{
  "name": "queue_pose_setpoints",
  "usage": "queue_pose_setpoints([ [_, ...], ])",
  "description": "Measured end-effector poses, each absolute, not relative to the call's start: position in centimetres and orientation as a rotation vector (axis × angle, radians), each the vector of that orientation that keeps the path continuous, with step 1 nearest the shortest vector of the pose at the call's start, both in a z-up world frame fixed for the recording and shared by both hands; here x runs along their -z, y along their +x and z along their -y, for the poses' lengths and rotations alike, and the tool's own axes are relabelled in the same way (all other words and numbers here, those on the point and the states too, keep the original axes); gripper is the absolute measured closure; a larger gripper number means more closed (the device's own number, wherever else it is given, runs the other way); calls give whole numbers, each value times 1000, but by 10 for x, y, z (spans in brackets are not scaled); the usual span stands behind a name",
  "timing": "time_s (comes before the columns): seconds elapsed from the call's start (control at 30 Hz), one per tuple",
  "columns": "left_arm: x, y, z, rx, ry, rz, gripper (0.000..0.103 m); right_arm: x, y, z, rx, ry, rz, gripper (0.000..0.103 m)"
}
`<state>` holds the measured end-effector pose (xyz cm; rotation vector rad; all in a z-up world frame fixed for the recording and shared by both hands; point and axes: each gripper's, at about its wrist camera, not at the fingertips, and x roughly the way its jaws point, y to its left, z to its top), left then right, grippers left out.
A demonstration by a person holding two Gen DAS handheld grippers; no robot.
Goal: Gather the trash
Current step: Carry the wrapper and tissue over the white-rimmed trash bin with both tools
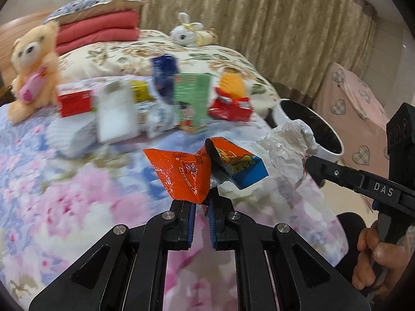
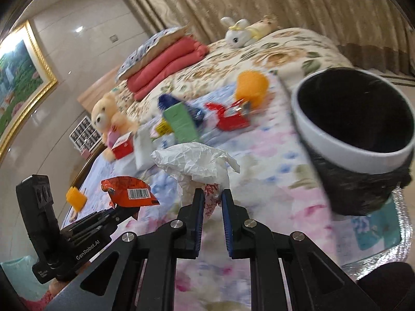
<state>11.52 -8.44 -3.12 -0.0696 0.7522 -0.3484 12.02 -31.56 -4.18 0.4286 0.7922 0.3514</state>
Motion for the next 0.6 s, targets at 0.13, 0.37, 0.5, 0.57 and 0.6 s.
queue_pose_setpoints([
  [0.13,27,121,109,395,-55,-754,95,39,118,341,-306,446,-774,89],
  [0.37,15,131,151,466,-12,-741,95,32,114,384,-227,470,-737,89],
  [0.5,10,142,171,500,-10,-744,95,27,116,408,-179,487,-715,89],
  [0.57,8,146,181,514,-5,-744,95,26,120,417,-165,493,-713,89],
  [0.6,6,148,186,521,0,-743,95,27,121,423,-154,496,-712,89],
])
